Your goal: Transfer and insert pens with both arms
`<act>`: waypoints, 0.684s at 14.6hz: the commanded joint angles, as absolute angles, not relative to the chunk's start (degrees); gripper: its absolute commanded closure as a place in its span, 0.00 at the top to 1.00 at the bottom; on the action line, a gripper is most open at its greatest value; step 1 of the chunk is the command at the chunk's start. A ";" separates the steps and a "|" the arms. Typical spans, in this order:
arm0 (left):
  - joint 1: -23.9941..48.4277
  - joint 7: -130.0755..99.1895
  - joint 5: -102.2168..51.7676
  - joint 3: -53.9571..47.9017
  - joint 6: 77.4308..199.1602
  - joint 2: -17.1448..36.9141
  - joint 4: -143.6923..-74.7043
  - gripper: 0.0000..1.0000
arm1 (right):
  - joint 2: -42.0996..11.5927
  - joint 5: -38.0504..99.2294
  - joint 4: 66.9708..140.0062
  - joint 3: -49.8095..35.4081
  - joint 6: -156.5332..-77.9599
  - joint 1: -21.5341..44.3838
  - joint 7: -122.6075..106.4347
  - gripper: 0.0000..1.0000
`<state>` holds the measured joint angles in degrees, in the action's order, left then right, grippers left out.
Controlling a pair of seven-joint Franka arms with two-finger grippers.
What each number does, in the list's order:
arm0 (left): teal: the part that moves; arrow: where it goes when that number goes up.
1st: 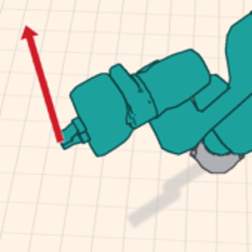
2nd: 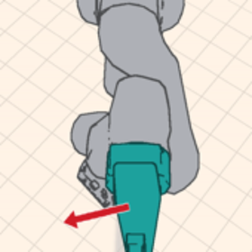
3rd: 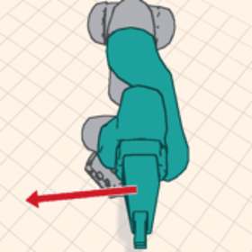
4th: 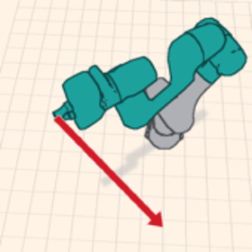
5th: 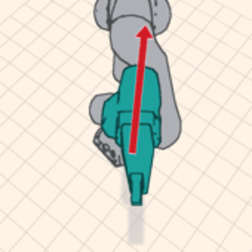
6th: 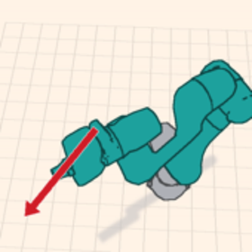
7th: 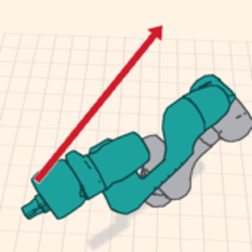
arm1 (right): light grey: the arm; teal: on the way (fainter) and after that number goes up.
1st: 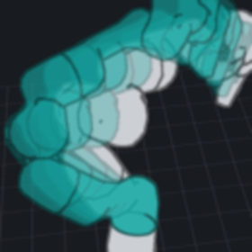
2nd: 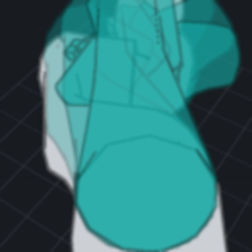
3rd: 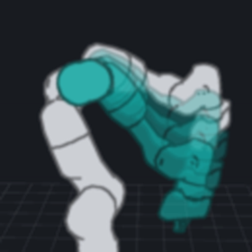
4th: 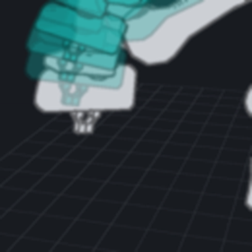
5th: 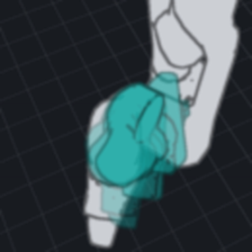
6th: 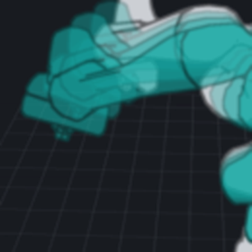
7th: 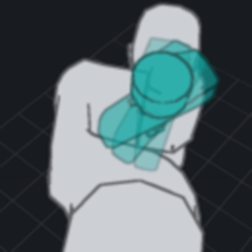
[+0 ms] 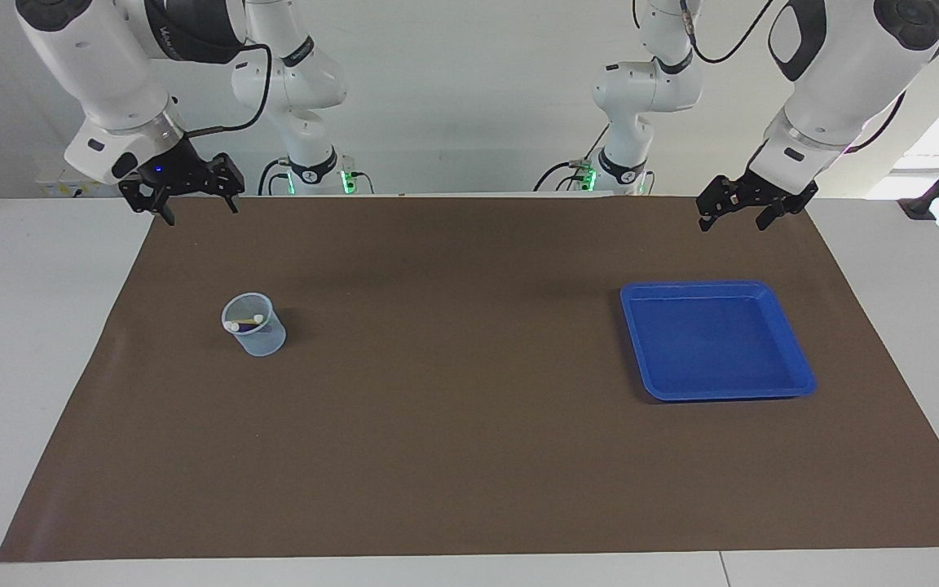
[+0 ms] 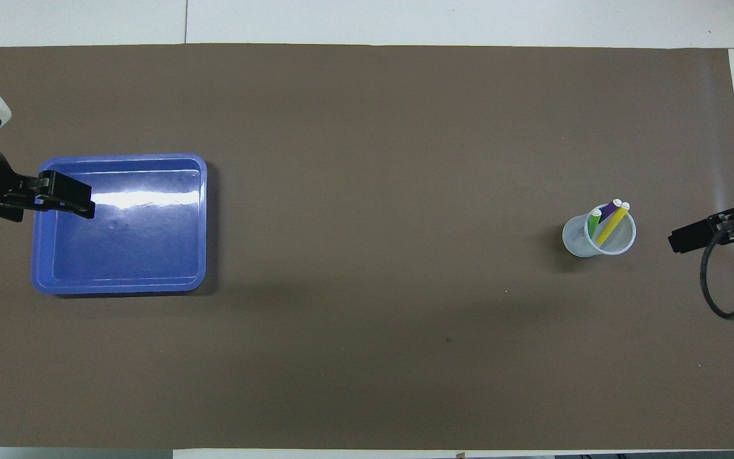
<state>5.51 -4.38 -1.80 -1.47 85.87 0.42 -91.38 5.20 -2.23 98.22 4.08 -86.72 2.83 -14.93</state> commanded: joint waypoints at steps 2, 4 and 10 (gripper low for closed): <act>5.36 -4.92 -2.11 -1.49 84.46 1.23 -89.82 1.00 | 6.06 -1.14 98.44 4.22 -90.17 2.90 -13.71 1.00; 5.27 -5.01 -2.11 -1.49 84.90 0.97 -90.70 1.00 | 6.68 -1.05 98.35 4.22 -88.78 3.16 -13.36 1.00; 4.83 -4.92 -2.11 -1.49 84.46 0.70 -90.88 1.00 | 7.65 -0.97 99.41 2.82 -85.34 3.34 -6.50 1.00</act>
<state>5.43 -4.43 -1.80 -1.32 85.62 0.60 -91.37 6.84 -2.05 98.30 3.56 -85.57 3.43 -7.98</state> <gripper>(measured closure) 0.000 0.000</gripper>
